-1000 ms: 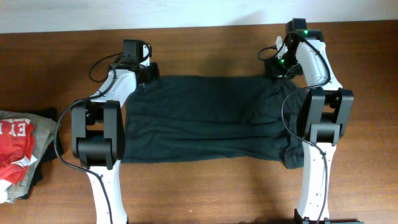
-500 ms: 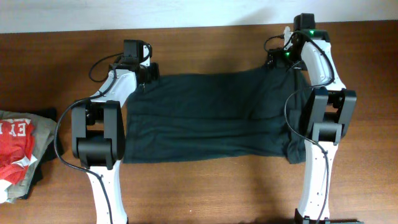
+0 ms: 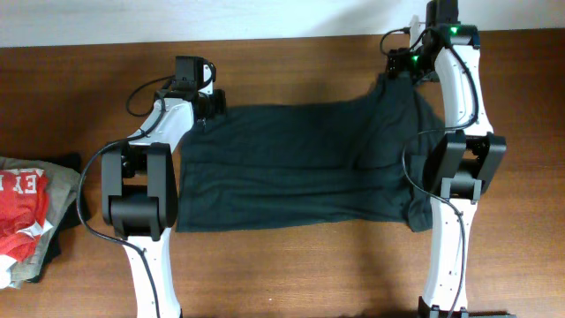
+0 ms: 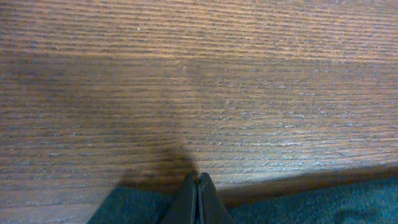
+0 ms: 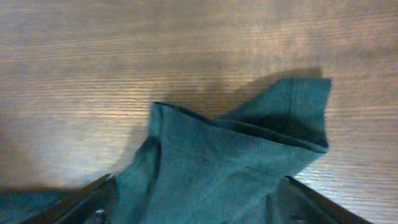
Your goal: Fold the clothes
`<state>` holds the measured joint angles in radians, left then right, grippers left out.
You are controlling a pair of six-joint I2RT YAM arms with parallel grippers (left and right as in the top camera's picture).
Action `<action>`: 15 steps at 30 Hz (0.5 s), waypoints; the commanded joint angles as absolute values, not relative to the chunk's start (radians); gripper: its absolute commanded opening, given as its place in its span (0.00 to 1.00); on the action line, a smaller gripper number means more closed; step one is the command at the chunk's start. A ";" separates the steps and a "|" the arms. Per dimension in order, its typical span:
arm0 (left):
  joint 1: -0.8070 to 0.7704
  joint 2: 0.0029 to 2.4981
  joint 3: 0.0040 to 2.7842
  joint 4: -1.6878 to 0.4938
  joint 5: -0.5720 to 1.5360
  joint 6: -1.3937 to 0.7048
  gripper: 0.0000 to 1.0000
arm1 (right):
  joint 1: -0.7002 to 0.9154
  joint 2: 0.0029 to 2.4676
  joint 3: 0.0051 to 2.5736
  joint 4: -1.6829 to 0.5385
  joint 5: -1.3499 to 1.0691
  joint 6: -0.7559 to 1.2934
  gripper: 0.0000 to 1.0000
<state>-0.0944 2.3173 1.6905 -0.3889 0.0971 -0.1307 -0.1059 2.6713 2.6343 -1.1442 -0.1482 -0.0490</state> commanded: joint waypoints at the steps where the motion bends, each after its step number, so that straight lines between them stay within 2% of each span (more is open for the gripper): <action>1: -0.096 2.358 1.666 -0.436 0.082 -0.117 0.00 | -0.116 2.723 2.634 -1.133 -0.152 -0.043 0.86; 2: -0.096 2.358 1.666 -0.440 0.083 -0.114 0.00 | -0.118 2.735 2.634 -1.130 -0.146 -0.043 0.92; 3: -0.096 2.358 1.666 -0.445 0.083 -0.114 0.01 | -0.120 2.742 2.634 -1.129 -0.146 -0.043 0.92; 5: -0.096 2.358 1.666 -0.450 0.082 -0.114 0.01 | -0.119 2.754 2.634 -1.124 -0.146 -0.043 0.65; 7: -0.096 2.358 1.666 -0.450 0.083 -0.114 0.00 | -0.119 2.756 2.627 -1.118 -0.146 -0.040 0.63; 8: -0.096 2.358 1.666 -0.453 0.082 -0.114 0.01 | -0.119 2.756 2.618 -1.116 -0.146 -0.040 0.20; 9: -0.096 2.358 1.666 -0.457 0.082 -0.114 0.00 | -0.119 2.756 2.605 -1.106 -0.146 -0.032 0.07; 10: -0.096 2.358 1.666 -0.457 0.082 -0.114 0.01 | -0.119 2.756 2.601 -1.102 -0.146 -0.017 0.04; 15: -0.096 2.339 1.709 -0.465 0.082 -0.114 0.00 | -0.118 2.755 2.605 -1.100 -0.146 -0.017 0.04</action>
